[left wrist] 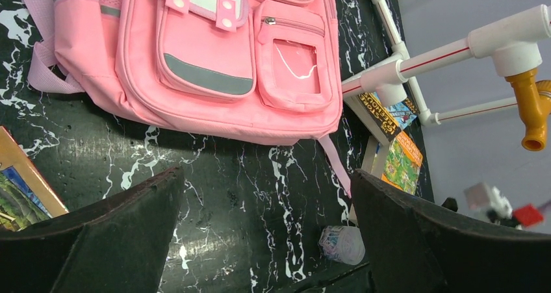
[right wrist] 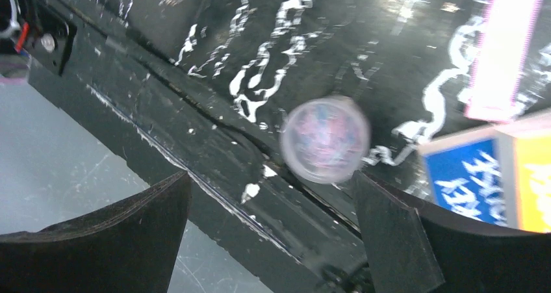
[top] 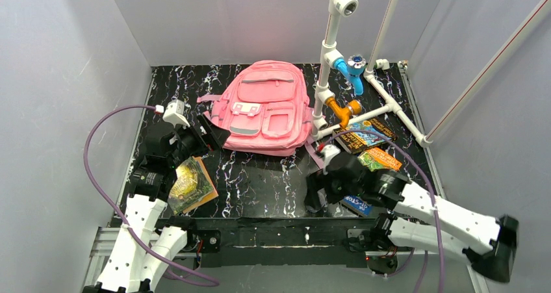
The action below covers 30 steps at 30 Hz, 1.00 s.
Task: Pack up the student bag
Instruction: Pick up the student bag at the center of the board.
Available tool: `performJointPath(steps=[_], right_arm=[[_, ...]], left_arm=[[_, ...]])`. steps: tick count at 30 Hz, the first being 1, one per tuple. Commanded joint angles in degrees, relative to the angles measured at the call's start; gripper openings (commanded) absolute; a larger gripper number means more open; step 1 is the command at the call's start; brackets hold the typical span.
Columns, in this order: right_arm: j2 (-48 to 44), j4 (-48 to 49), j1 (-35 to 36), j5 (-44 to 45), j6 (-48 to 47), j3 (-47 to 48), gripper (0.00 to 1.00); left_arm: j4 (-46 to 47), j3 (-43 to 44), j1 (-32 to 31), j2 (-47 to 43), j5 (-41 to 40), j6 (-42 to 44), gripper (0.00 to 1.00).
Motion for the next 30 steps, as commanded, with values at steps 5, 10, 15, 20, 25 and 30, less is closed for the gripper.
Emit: performJointPath(steps=[5,10,15,20,25,30], right_arm=[[20.50,13.76,27.33,33.68,9.96,5.82,1.00],[37.26,8.67,29.24,43.81,2.27,19.68,1.00],[48.79,5.14,28.37,52.69,-1.19,33.09,1.00],[55.68,2.21,20.27,55.53,-6.12,38.63,1.00],[56.67,4.63,16.63,58.79,-14.98,37.53,1.00],[56.77,11.13,13.29,58.98,-24.60,34.09,1.00]], left_arm=[[-2.55,-1.06,-0.20,-1.11,-0.42,2.63,0.99],[-6.21,-0.59,-0.26,-1.84,-3.46,3.57,0.99],[-12.36,0.10,-0.17,-0.64,-6.04,2.50,0.99],[-16.41,1.27,-0.21,-2.48,-7.87,3.12,0.99],[-19.13,3.05,-0.24,-4.89,-9.94,5.75,0.99],[-19.31,2.53,-0.26,-5.33,-9.04,6.52,0.99]])
